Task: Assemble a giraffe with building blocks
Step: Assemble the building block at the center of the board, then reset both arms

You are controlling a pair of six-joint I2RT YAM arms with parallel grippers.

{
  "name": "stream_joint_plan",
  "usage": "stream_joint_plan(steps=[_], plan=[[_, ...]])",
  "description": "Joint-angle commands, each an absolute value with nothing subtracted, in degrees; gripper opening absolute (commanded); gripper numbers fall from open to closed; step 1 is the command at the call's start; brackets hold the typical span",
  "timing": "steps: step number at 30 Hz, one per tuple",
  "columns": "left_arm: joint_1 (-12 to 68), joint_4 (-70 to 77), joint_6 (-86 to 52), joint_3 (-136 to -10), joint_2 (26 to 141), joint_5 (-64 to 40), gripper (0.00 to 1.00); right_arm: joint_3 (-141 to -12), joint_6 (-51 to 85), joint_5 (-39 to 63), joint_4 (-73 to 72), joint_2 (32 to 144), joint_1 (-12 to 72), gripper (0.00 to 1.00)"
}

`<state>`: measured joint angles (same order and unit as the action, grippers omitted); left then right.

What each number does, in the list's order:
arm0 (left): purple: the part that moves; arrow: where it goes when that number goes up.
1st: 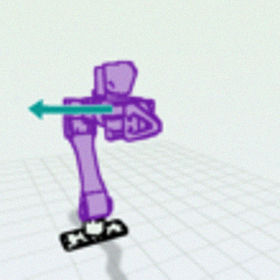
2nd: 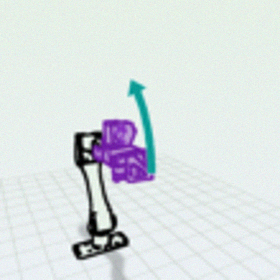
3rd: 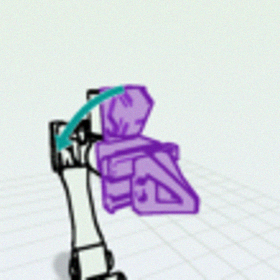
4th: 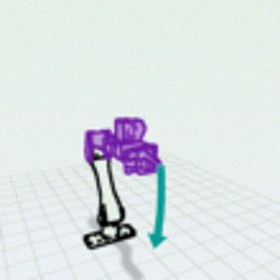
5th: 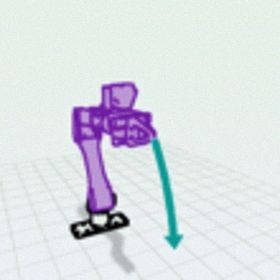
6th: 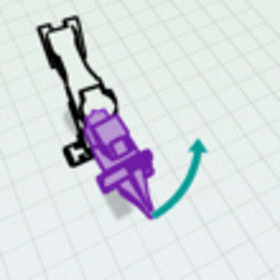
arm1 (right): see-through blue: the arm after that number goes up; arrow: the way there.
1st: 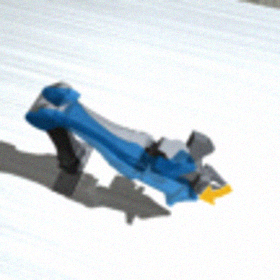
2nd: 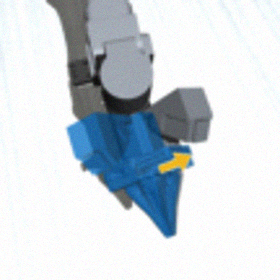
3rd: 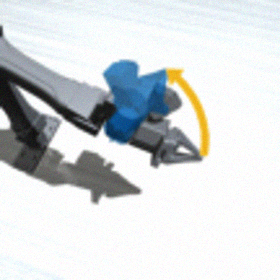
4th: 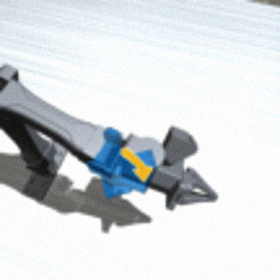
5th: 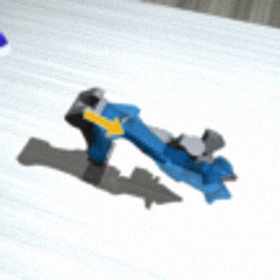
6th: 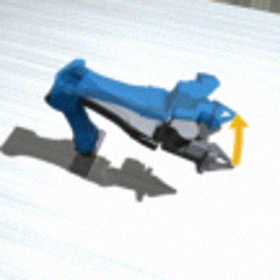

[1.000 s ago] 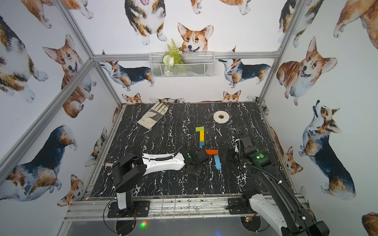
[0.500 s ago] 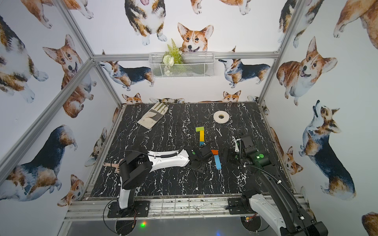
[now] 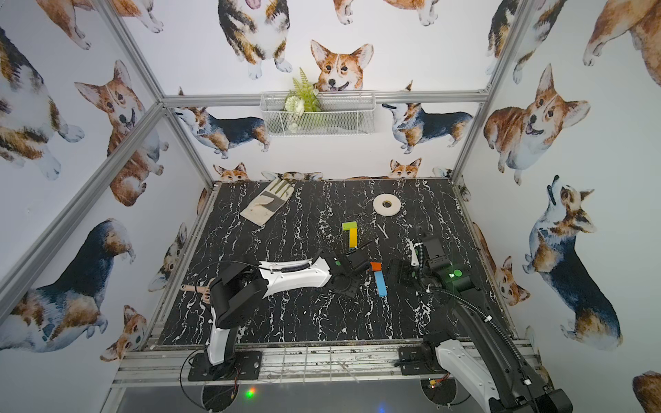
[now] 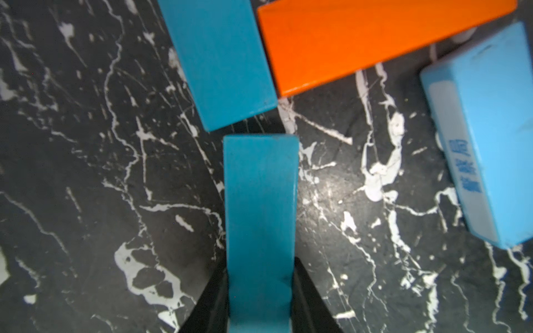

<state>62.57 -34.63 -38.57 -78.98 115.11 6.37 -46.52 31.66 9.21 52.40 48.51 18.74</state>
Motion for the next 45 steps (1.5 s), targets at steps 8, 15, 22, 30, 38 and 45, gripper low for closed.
stream_joint_plan(steps=[8,15,22,30,38,45], plan=[[62.33,-36.13,-38.34,-79.1,115.53,6.59,0.49,-46.32,31.29,10.13,51.06,48.34,18.54,1.0],[62.45,-36.12,-37.72,-78.99,114.58,6.64,0.93,-46.23,31.2,10.27,51.03,48.38,18.46,1.0],[63.66,-34.26,-36.72,-78.18,105.8,9.24,1.0,-46.23,31.46,9.54,51.22,48.51,18.46,1.0],[60.59,-36.43,-28.24,-75.39,78.7,18.0,1.0,-49.52,30.56,8.07,52.82,48.86,18.46,1.0],[27.93,-35.54,-16.52,-67.2,55.22,7.53,1.0,-62.35,28.39,2.23,48.52,52.1,18.47,1.0],[18.26,-7.72,-8.57,-46.19,49.5,19.62,1.0,-62.69,14.23,-8.89,28.6,54.11,18.46,1.0]])
